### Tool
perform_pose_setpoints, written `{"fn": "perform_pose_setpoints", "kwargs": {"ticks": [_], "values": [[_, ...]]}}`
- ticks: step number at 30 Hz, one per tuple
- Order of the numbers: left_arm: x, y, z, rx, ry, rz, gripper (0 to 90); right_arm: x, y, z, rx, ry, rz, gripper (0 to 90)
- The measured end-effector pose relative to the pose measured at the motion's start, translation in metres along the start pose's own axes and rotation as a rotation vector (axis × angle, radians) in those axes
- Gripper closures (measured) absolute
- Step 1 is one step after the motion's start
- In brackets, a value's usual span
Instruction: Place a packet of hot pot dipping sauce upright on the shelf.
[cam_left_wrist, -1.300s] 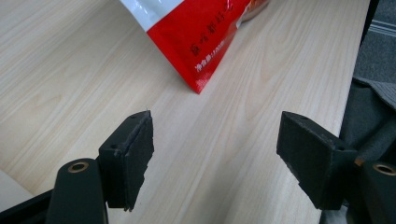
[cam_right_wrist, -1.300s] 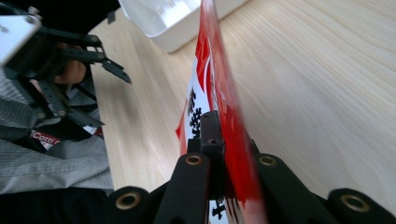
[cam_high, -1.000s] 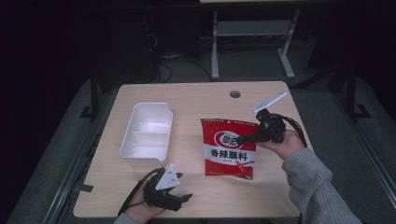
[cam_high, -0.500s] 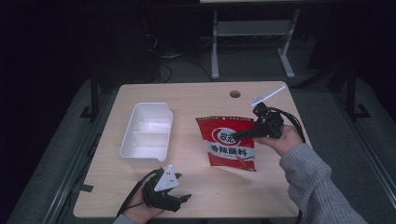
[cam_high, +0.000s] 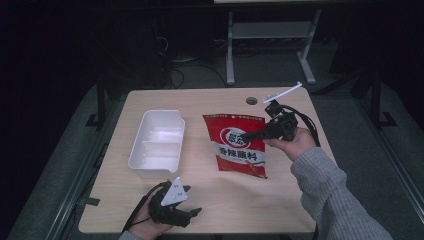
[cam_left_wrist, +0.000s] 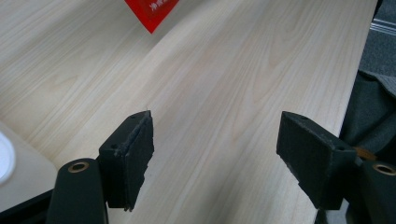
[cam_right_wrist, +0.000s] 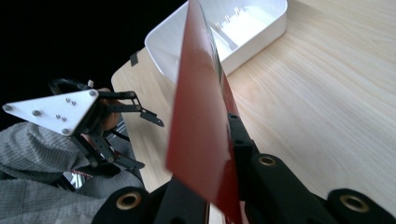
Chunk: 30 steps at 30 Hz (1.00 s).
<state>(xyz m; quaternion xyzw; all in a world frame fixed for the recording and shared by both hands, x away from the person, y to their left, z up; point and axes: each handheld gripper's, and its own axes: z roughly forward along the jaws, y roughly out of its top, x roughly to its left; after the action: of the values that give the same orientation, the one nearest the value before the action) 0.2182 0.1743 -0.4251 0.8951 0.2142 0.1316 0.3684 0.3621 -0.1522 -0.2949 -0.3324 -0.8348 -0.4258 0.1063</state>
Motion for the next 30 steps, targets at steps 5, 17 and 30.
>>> {"fn": "perform_pose_setpoints", "kwargs": {"ticks": [5,17,30], "values": [[0.002,-0.003,-0.003,0.002,0.011,-0.002,26.7,0.006,0.008,0.001,-0.010,0.004,-0.001,88.5],[0.002,-0.004,-0.004,0.003,0.021,-0.001,26.4,0.020,0.029,0.011,-0.033,0.017,-0.008,88.5],[0.003,-0.007,-0.003,0.005,0.016,0.003,25.8,0.035,0.057,0.027,-0.057,0.036,-0.018,88.5]]}}
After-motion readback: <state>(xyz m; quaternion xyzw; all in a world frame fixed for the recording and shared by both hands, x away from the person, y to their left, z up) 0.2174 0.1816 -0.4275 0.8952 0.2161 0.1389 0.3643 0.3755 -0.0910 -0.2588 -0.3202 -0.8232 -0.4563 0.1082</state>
